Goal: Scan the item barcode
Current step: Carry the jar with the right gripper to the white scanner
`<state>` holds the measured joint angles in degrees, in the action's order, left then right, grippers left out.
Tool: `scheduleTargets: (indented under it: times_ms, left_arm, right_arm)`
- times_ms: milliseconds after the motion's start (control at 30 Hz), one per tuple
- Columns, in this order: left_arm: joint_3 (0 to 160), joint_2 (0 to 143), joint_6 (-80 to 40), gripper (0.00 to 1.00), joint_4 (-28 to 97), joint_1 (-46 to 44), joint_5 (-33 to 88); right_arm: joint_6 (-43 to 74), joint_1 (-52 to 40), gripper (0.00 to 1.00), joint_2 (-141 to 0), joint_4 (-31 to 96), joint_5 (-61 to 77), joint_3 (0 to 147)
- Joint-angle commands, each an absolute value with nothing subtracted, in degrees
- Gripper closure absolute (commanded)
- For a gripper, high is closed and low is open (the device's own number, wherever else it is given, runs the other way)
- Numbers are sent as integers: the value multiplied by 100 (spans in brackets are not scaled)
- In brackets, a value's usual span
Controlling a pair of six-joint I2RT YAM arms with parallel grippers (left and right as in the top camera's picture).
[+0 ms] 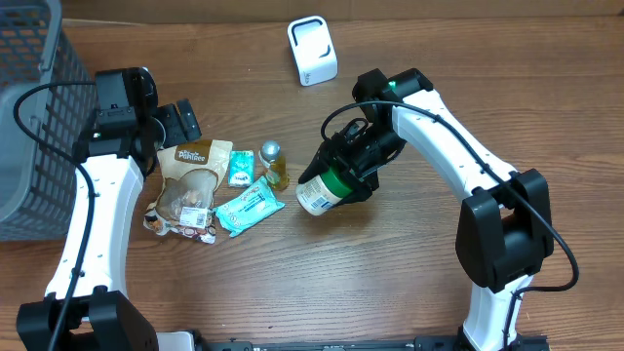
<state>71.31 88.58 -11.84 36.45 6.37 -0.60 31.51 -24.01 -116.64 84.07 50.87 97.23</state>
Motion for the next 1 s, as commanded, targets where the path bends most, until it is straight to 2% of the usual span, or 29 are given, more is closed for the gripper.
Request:
scheduleTargets:
  times_ms: [0, 400, 600, 733, 767, 833, 967]
  left_arm:
    - [7170, 8877, -1155, 0, 3640, 631, -16]
    - [7170, 8877, -1155, 0, 3640, 631, -16]
    - [7170, 8877, -1155, 1, 3640, 631, -16]
    - [7170, 8877, -1155, 0, 3640, 631, -19]
    - [7170, 8877, -1155, 1, 3640, 631, -19]
    - [7170, 8877, -1155, 0, 3640, 631, -19]
    - [7170, 8877, -1155, 0, 3640, 631, -19]
  right_arm:
    - [3166, -2386, 34, -11638, 8405, 4366, 9883]
    - [3164, -2386, 36, -11638, 7575, 2611, 9883]
    - [3085, -2366, 43, -11638, 6917, 1699, 9883]
    - [2447, -2233, 47, -11638, 6567, 1651, 9994]
    - [2375, -2189, 51, -11638, 6545, 1653, 10084]
    - [2401, -2084, 59, -11638, 6619, 1732, 10429]
    - [2388, -2016, 60, -11638, 7105, 1297, 11677]
